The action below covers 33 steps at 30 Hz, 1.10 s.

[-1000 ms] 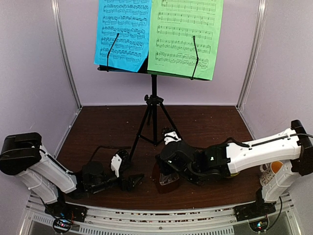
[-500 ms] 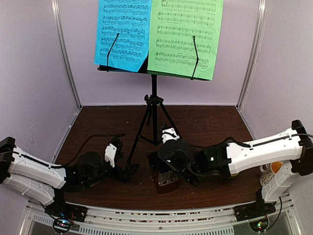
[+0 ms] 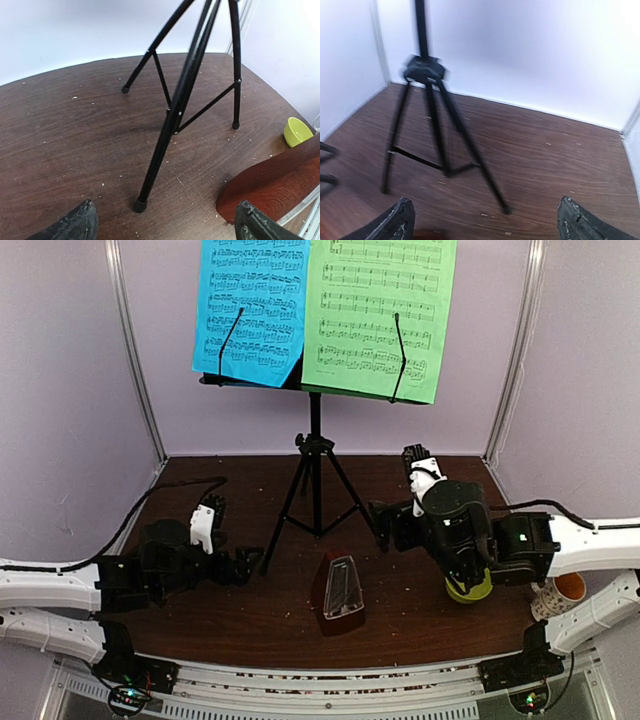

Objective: Set up the instrument practice props

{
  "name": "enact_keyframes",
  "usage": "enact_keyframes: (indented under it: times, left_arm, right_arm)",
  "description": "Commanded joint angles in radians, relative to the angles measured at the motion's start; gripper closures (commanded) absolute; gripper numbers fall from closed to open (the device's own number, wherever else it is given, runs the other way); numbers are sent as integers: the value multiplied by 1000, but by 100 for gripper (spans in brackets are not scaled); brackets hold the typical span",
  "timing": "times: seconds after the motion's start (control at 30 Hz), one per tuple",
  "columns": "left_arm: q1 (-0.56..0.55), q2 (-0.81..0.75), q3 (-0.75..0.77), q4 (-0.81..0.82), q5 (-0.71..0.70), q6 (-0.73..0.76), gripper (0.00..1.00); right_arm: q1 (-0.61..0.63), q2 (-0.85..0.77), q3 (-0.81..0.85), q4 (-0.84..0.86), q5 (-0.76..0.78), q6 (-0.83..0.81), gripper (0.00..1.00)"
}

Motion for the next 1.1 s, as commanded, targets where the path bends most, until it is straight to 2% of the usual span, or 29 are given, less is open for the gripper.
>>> enact_keyframes:
  times: [0.0, 0.07, 0.13, 0.2, 0.3, 0.37, 0.43, 0.53, 0.63, 0.83, 1.07]
  left_arm:
    - [8, -70, -5, -87, -73, -51, 2]
    - [8, -81, -18, -109, -124, -85, 2]
    - [8, -63, -3, -130, -81, -41, 2]
    - [7, -21, 21, -147, -16, -19, 2]
    - [6, 83, 50, -144, 69, -3, 2]
    - [5, 142, 68, -132, 124, 6, 2]
    - [4, 181, 63, -80, 181, 12, 2]
    - [3, 237, 79, -49, 216, 5, 2]
    - [2, 309, 118, -49, 247, 3, 2]
    - [1, 427, 155, 43, 334, -18, 2]
    - [1, 433, 153, 100, 345, -31, 2]
  right_arm:
    - [-93, -119, -103, -87, -93, -8, 0]
    - [-155, -165, -149, -116, -212, 64, 0]
    - [-201, -191, -197, -143, -307, 98, 0]
    - [-211, -226, -266, -108, -387, 89, 0]
    - [-216, -284, -403, 40, -520, 88, 0]
    - [-218, -259, -430, 68, -577, 97, 0]
    - [-217, -188, -422, 54, -612, 102, 3]
    - [-205, -77, -447, 137, -666, 111, 4]
    - [-183, 4, -453, 218, -697, 108, 0]
    - [-143, 118, -443, 297, -710, 105, 0]
    - [-63, 232, -409, 415, -741, 148, 0]
